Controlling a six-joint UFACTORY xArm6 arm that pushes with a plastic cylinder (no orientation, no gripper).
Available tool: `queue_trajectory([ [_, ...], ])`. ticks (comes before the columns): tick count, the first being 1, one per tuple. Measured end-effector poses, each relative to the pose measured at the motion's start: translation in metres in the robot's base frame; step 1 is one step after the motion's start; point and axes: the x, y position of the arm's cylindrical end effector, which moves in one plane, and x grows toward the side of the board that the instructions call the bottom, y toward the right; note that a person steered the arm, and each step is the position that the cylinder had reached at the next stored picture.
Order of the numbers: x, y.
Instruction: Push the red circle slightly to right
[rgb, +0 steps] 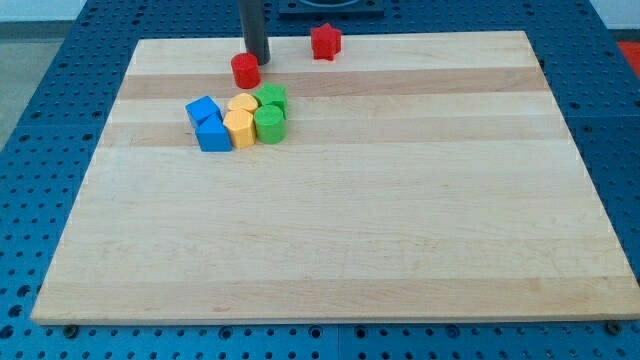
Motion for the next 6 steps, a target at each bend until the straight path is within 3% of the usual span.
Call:
queue_trajectory([
  [2,-0.002,-0.055],
  [6,0.048,-0.06],
])
